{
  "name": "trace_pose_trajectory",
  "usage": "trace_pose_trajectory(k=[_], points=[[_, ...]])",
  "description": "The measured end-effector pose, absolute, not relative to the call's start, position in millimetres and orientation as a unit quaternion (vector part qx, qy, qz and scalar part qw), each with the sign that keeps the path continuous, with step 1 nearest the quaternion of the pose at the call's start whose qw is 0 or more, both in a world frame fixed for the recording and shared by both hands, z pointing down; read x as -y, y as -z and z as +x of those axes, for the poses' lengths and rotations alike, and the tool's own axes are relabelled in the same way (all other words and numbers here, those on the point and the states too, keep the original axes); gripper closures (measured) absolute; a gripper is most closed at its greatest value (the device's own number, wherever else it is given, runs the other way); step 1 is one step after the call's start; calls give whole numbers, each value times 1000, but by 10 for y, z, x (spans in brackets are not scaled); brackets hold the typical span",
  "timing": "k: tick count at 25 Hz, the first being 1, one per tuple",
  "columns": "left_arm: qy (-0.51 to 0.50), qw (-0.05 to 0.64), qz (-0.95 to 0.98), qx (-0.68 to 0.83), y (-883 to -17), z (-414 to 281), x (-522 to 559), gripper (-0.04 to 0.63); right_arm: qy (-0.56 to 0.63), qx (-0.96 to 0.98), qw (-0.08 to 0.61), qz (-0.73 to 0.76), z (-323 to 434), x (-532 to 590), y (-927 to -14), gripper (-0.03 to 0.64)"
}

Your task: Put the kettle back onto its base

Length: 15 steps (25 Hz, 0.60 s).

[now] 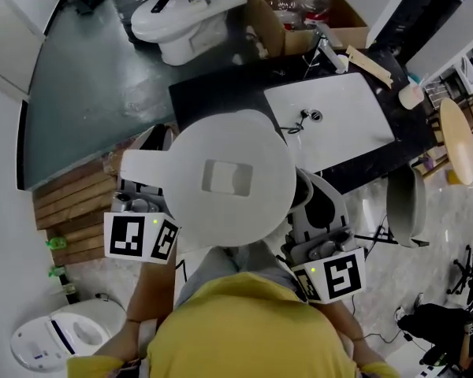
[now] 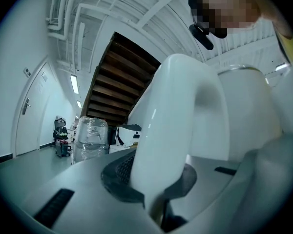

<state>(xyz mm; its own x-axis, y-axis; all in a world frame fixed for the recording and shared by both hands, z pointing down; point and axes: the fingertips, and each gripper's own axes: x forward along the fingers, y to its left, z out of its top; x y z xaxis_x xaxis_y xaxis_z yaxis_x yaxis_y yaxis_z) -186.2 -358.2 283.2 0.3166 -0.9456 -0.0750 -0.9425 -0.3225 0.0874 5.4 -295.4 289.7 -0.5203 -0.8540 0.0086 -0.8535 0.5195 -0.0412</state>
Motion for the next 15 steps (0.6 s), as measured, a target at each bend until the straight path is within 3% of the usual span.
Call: trace_pose_trajectory(k=[15], points=[[51,11,804,592,-3074,-1766,4099,552,23,-873,21,-486,63,3488,-3004,603]])
